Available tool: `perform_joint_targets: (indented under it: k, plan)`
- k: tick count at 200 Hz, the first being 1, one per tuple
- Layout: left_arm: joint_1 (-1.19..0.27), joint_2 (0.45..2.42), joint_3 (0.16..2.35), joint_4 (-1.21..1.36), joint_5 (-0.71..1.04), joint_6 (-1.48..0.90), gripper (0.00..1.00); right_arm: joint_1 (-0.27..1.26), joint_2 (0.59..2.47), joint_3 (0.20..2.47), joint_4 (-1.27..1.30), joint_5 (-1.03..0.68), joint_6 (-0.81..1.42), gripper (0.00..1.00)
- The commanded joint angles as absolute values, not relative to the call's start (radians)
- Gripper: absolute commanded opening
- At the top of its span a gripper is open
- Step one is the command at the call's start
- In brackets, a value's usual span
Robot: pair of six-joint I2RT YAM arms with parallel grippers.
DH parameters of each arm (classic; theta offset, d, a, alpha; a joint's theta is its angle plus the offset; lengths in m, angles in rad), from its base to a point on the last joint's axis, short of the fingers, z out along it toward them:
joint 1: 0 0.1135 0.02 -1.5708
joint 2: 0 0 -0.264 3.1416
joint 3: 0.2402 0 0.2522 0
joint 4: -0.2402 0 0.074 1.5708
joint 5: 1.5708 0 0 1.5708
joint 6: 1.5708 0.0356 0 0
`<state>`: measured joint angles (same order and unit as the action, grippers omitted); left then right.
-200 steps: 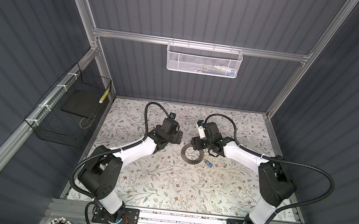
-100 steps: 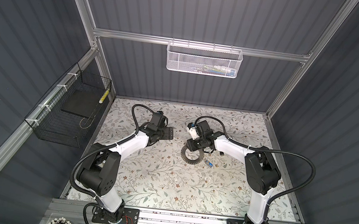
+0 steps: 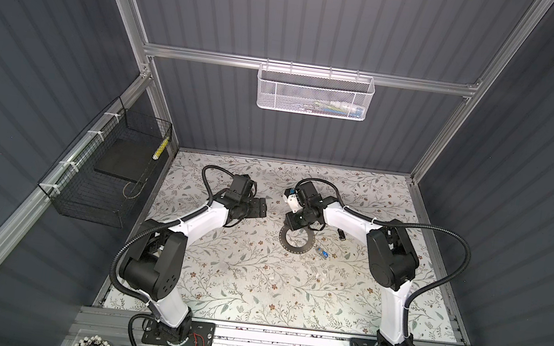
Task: Put the keys on the keyring
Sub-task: 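Grasp the plate's split ring with the right gripper while left gripper hovers nearby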
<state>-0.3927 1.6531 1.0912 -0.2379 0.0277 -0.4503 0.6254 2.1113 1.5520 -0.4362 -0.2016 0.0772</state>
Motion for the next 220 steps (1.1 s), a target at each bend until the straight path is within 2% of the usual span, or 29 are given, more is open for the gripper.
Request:
perform_joint_targets:
  k: [1,79,149,220]
  plan:
    - [-0.393,1.666,1.115,-0.275,0.04,-0.442,0.9,0.625,2.142,1.603,-0.483,-0.193,0.063,0.29]
    - [-0.391,1.669,1.137,-0.308,0.02,-0.423,0.91,0.625,2.202,1.675,-0.538,-0.16,0.061,0.27]
    - [-0.39,1.671,1.16,-0.317,0.005,-0.384,0.89,0.625,2.211,1.678,-0.55,-0.174,0.048,0.18]
    - [-0.39,1.675,1.167,-0.329,0.005,-0.371,0.89,0.626,2.236,1.705,-0.57,-0.189,0.044,0.15]
